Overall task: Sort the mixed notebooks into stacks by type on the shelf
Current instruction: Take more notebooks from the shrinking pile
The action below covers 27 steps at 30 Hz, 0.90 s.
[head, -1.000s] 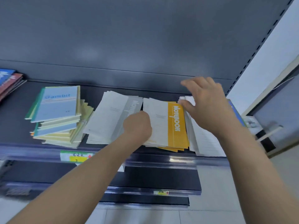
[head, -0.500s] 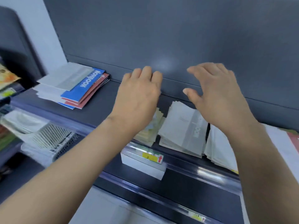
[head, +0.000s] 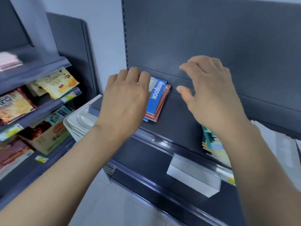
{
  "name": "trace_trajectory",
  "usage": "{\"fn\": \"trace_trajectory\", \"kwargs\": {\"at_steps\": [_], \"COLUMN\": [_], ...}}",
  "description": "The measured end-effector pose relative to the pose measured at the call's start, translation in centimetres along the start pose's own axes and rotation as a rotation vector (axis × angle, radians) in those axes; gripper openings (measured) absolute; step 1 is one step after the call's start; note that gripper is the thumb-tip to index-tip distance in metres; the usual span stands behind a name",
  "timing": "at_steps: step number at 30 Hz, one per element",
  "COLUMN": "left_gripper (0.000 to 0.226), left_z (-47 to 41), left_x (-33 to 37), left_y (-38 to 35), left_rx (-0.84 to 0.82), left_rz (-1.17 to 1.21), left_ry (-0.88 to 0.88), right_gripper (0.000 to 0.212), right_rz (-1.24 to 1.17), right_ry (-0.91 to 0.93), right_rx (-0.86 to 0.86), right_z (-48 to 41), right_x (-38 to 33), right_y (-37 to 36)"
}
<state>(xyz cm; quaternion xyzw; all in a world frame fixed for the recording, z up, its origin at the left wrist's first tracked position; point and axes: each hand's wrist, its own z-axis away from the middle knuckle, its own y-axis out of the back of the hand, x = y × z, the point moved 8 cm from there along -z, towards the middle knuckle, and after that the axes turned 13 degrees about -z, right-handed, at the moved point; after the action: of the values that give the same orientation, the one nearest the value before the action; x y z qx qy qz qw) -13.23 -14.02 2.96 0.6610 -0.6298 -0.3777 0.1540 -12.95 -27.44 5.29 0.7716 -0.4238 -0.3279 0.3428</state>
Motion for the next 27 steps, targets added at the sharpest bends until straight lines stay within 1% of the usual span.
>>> {"fn": "trace_trajectory", "kwargs": {"at_steps": [5, 13, 17, 20, 24, 27], "left_gripper": [0.026, 0.027, 0.036, 0.041, 0.045, 0.054], "left_z": [-0.3, -3.7, -4.7, -4.4, -4.8, -5.5], "left_x": [-3.6, -3.7, -4.4, -4.4, -4.1, -4.0], "left_y": [-3.6, -10.4, -16.8, -22.0, -27.5, -29.9], "left_rx": [-0.034, -0.117, -0.372, -0.525, -0.690, -0.759], "left_rz": [0.004, -0.041, 0.013, 0.091, 0.167, 0.153], "left_ry": [0.056, 0.021, 0.107, 0.152, 0.175, 0.165], "right_gripper": [0.035, 0.035, 0.035, 0.035, 0.036, 0.036], "right_rz": [-0.001, -0.035, -0.051, -0.029, 0.025, 0.044], "right_ry": [0.021, 0.004, -0.016, -0.047, -0.109, -0.167], "right_rx": [-0.034, -0.064, -0.104, -0.137, -0.149, -0.151], "right_z": [-2.8, -7.2, -9.2, -9.8, -10.5, -11.0], "right_x": [-1.0, 2.3, 3.9, 5.2, 6.7, 7.1], "right_y": [-3.3, -7.8, -9.8, -10.9, -11.7, -12.5]}}
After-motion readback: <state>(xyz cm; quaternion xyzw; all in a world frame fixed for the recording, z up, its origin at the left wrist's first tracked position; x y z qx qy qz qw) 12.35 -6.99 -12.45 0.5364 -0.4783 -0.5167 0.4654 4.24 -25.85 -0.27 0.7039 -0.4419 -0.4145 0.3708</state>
